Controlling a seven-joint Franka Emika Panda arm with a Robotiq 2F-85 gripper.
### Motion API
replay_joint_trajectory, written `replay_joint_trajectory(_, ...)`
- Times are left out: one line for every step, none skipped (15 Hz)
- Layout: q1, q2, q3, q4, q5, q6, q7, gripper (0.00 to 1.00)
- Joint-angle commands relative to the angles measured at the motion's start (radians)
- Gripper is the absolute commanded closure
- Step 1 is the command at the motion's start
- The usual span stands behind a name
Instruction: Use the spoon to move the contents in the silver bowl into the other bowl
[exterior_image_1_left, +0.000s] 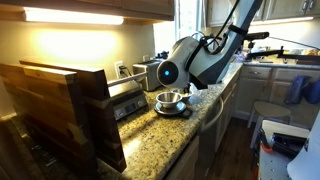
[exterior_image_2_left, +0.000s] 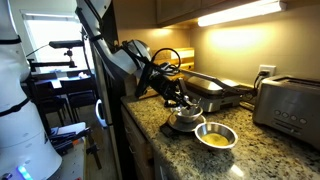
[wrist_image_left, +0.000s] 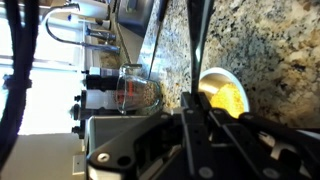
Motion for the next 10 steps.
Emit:
replay_joint_trajectory(-0.045,-0.031,-0.041,0.010,0.017,0.034,0.004,0.93)
replay_joint_trajectory(-0.057,-0.030,-0.052,0.020,0.023,0.041,0.001,0.93)
replay_joint_trajectory(-0.070,-0.028,-0.064,0.030,0.031,0.053,-0.004,0.93)
replay_joint_trajectory(-0.087,-0.027,-0.078,0.042,0.042,0.075,-0.012,0.93)
replay_joint_trajectory(-0.107,-0.027,-0.094,0.053,0.058,0.114,-0.027,0.93)
replay_joint_trajectory(-0.124,-0.024,-0.108,0.065,0.071,0.145,-0.036,0.93)
replay_joint_trajectory(-0.144,-0.021,-0.125,0.080,0.091,0.190,-0.055,0.93)
replay_joint_trajectory(-0.160,-0.017,-0.140,0.093,0.106,0.223,-0.073,0.93)
replay_joint_trajectory(-0.177,-0.014,-0.156,0.107,0.128,0.260,-0.096,0.93)
replay_joint_trajectory(-0.192,-0.009,-0.170,0.122,0.149,0.290,-0.121,0.93)
